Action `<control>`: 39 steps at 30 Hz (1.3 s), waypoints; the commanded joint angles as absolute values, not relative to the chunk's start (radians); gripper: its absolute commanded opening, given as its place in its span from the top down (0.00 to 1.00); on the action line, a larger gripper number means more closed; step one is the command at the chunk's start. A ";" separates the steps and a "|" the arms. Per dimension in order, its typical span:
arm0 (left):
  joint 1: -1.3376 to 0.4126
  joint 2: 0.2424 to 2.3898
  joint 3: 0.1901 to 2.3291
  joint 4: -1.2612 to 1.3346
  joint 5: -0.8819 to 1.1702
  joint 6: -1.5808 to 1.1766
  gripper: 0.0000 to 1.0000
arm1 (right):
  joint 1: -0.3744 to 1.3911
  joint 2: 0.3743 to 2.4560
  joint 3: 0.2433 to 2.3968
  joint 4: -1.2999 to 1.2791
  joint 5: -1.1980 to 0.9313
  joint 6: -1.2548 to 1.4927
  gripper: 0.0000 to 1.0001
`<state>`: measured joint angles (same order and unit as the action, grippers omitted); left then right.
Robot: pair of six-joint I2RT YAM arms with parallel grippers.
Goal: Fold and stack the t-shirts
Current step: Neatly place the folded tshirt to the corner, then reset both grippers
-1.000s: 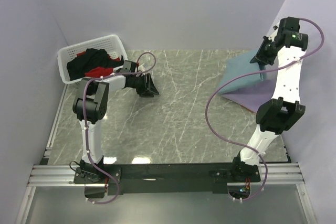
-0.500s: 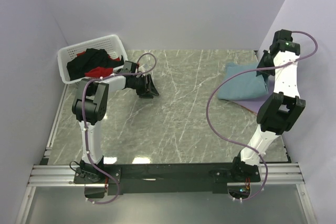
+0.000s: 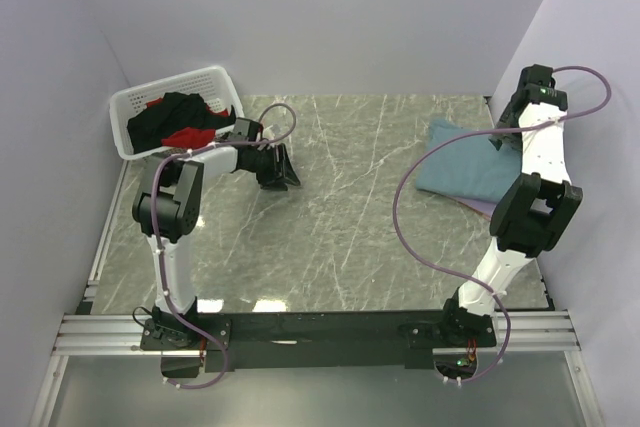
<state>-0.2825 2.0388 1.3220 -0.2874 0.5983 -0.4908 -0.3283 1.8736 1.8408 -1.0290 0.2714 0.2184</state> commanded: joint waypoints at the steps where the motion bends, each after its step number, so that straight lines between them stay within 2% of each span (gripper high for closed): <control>1: -0.290 1.945 1.321 -0.310 0.548 -0.489 0.42 | -0.342 1.827 1.839 -1.000 0.422 0.264 0.17; 6: -0.298 1.865 1.368 -0.324 0.515 -0.517 0.37 | -0.344 1.705 1.747 -0.936 0.431 0.284 0.14; 13: -0.304 1.751 1.410 -0.331 0.465 -0.558 0.36 | -0.316 1.548 1.568 -0.858 0.325 0.279 0.12; 19: -0.304 1.594 1.362 -0.315 0.336 -0.598 0.33 | -0.243 1.372 1.413 -0.756 0.184 0.293 0.11; 28: -0.302 1.277 1.169 -0.268 0.066 -0.673 0.22 | 0.069 1.157 1.229 -0.608 0.156 0.353 0.10; 32: -0.302 1.126 1.062 -0.268 -0.040 -0.699 0.01 | 0.190 1.068 1.080 -0.493 0.141 0.397 0.11; 39: -0.302 0.902 0.948 -0.333 -0.238 -0.765 0.01 | 0.308 1.029 0.968 -0.402 0.113 0.423 0.10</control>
<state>-0.3008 0.9585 0.9752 -0.3168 -0.1036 -0.7208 0.2771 1.0546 0.9863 -0.5114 0.1173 0.4038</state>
